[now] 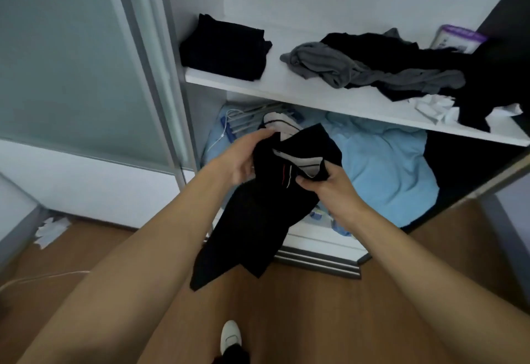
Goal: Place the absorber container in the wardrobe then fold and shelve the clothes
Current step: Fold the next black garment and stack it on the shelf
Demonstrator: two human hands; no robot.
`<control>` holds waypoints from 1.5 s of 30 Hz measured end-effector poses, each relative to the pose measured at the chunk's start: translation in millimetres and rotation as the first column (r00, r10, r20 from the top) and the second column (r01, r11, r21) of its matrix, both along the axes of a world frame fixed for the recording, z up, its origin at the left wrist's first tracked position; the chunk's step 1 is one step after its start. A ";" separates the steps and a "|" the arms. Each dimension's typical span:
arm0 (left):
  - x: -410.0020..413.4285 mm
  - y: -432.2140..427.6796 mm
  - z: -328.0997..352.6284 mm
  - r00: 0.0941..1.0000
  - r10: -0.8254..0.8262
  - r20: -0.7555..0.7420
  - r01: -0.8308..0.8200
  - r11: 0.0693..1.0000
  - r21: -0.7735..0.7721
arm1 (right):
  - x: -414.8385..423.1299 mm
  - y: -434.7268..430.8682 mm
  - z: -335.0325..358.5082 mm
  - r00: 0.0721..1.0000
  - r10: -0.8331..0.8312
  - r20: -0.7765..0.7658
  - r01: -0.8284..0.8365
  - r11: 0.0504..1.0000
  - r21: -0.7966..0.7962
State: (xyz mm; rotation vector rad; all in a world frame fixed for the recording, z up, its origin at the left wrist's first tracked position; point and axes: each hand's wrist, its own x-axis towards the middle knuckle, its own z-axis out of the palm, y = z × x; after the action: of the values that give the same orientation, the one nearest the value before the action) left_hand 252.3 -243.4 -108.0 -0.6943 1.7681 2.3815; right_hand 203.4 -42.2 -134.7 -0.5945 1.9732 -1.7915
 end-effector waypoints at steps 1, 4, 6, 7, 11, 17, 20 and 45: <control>6.6 19.0 3.1 0.999 0.020 -0.033 -0.021 0.999 -0.028 | 9.3 16.3 -0.6 1.000 0.017 -0.019 -0.016 0.998 0.065; 13.8 71.7 15.1 0.997 0.072 0.001 -0.071 0.990 -0.118 | 36.9 76.4 1.0 0.982 0.186 0.044 -0.190 0.927 0.324; 26.8 100.8 16.2 0.996 0.085 0.005 -0.083 0.984 -0.157 | 46.5 126.1 3.3 0.939 0.297 0.173 -0.344 0.814 0.469; 35.6 113.8 17.1 0.997 0.076 0.004 -0.074 0.979 -0.192 | 49.3 148.7 3.3 0.936 0.309 0.169 -0.352 0.789 0.504; 66.0 161.6 20.1 0.998 0.013 0.061 0.004 0.965 -0.262 | 65.7 204.5 -5.5 0.962 0.057 -0.268 0.105 0.826 0.554; 85.4 213.0 51.8 0.988 -0.112 0.107 0.137 0.953 -0.270 | 107.0 223.8 -5.5 0.818 0.329 -0.471 -0.025 0.839 0.543; 93.6 213.9 64.0 0.986 -0.136 0.096 0.158 0.948 -0.275 | 124.1 226.0 -2.7 0.752 0.450 -0.481 -0.006 0.735 0.678; 169.7 67.0 35.5 0.987 -0.142 -0.080 0.095 0.900 -0.425 | 158.4 137.2 55.7 0.516 0.515 -0.684 0.057 0.777 0.627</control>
State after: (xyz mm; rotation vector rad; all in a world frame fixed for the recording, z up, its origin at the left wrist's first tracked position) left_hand 422.0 -176.4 -72.5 -0.4791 2.3315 2.0096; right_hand 361.8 95.0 -79.0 -1.6285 2.6545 -0.5712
